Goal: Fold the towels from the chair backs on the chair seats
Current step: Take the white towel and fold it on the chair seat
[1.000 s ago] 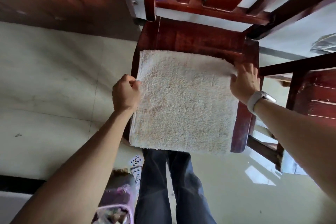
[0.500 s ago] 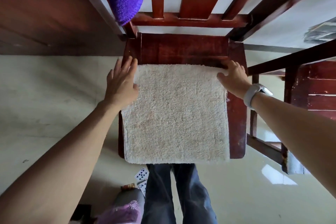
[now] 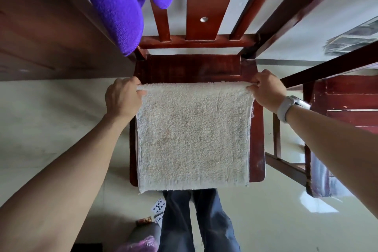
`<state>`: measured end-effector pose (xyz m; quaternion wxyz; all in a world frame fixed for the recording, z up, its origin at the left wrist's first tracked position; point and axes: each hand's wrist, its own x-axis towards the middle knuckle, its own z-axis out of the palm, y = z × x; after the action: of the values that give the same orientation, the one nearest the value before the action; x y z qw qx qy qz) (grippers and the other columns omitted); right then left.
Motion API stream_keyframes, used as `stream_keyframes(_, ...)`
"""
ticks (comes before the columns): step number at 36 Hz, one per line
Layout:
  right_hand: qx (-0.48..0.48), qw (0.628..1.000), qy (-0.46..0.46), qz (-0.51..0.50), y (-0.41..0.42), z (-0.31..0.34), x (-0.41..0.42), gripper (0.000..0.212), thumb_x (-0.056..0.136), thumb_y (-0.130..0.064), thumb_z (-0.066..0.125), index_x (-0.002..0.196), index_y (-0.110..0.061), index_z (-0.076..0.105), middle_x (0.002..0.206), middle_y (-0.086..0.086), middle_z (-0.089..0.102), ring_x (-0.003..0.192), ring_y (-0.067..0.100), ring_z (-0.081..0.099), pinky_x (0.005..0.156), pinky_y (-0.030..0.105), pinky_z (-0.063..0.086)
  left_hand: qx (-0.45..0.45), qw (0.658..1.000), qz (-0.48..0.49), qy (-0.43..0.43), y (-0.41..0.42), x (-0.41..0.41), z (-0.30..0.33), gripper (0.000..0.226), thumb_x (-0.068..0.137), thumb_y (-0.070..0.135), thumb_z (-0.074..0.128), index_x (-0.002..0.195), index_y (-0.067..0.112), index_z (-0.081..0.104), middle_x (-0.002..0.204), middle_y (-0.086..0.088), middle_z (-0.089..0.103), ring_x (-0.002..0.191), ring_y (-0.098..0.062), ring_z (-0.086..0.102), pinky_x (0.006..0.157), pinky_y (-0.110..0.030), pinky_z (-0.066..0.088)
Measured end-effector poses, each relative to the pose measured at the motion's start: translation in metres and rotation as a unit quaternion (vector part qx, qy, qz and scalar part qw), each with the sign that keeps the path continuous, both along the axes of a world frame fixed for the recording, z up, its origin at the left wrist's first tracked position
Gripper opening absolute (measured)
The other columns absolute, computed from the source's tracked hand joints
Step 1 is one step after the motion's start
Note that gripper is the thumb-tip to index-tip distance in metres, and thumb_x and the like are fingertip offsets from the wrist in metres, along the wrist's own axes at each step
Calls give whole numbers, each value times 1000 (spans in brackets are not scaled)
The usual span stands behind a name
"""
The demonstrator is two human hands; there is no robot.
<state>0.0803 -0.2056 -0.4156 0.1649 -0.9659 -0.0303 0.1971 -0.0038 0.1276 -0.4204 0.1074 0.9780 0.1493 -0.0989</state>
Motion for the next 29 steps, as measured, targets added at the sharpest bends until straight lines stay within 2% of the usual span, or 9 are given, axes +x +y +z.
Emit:
stream_keyframes(2, -3, 1000, -22, -10, -4, 9, 5, 17, 87, -19, 58, 97, -5, 62, 103, 12, 53, 83, 29, 53, 70, 36, 47, 8, 999, 18, -34, -8, 3, 10, 26, 87, 25, 62, 104, 6, 60, 102, -18, 64, 96, -40, 56, 72, -43, 43)
stream_keyframes(7, -3, 992, -109, -63, -11, 37, 17, 20, 90, -19, 54, 100, -2, 60, 108, 13, 52, 78, 25, 49, 61, 30, 36, -36, 990, 83, -112, -34, 20, 39, 21, 91, 16, 54, 109, 6, 56, 106, -22, 61, 98, -43, 55, 73, -47, 42)
stream_keyframes(10, 14, 985, -151, -79, -18, 54, 20, 20, 91, -18, 52, 99, -1, 59, 109, 15, 53, 84, 33, 55, 63, 36, 44, -71, 982, 81, -153, -47, 30, 56, 20, 90, 8, 50, 109, 5, 56, 106, -24, 60, 99, -43, 53, 77, -48, 41)
stream_keyframes(14, 47, 980, -184, -57, -30, 66, 5, 19, 91, -15, 50, 96, 2, 56, 107, 19, 52, 79, 35, 54, 64, 43, 49, -90, 976, 49, -191, -54, 16, 64, 20, 85, 1, 50, 104, 2, 58, 107, -21, 59, 97, -41, 54, 76, -47, 41)
stream_keyframes(19, 72, 981, -177, 20, -45, 63, -49, 7, 87, -3, 55, 90, 3, 58, 98, 21, 54, 72, 35, 56, 55, 30, 39, -68, 979, -8, -193, -47, -42, 55, 17, 81, -5, 55, 96, 0, 63, 98, -19, 64, 75, -40, 61, 58, -43, 48)
stream_keyframes(21, 80, 983, -157, 58, -51, 59, -76, 3, 85, 1, 57, 86, 3, 58, 93, 21, 55, 66, 35, 56, 50, 30, 41, -61, 980, -47, -184, -41, -68, 48, 17, 78, -9, 58, 92, 0, 63, 95, -17, 65, 67, -37, 63, 51, -38, 49)
stream_keyframes(24, 75, 985, -117, 102, -61, 47, -114, 4, 82, 3, 60, 85, 1, 59, 90, 19, 56, 62, 36, 57, 45, 38, 48, -53, 984, -77, -149, -34, -102, 34, 19, 72, -12, 63, 87, 0, 63, 92, -15, 66, 66, -34, 64, 46, -37, 50)
stream_keyframes(27, 38, 991, -67, 109, -68, 33, -145, 9, 80, 1, 62, 87, -3, 59, 90, 13, 57, 66, 34, 59, 45, 22, 34, -54, 989, -84, -107, -33, -127, 21, 18, 71, -10, 66, 85, 2, 64, 92, -12, 67, 68, -31, 65, 46, -37, 51)
stream_keyframes(29, 21, 994, -40, 103, -71, 23, -160, 10, 80, -2, 62, 89, -5, 60, 92, 11, 57, 72, 33, 59, 48, 22, 32, -56, 990, -88, -94, -34, -140, 15, 18, 71, -9, 68, 84, 2, 66, 92, -10, 68, 67, -29, 66, 47, -36, 52)
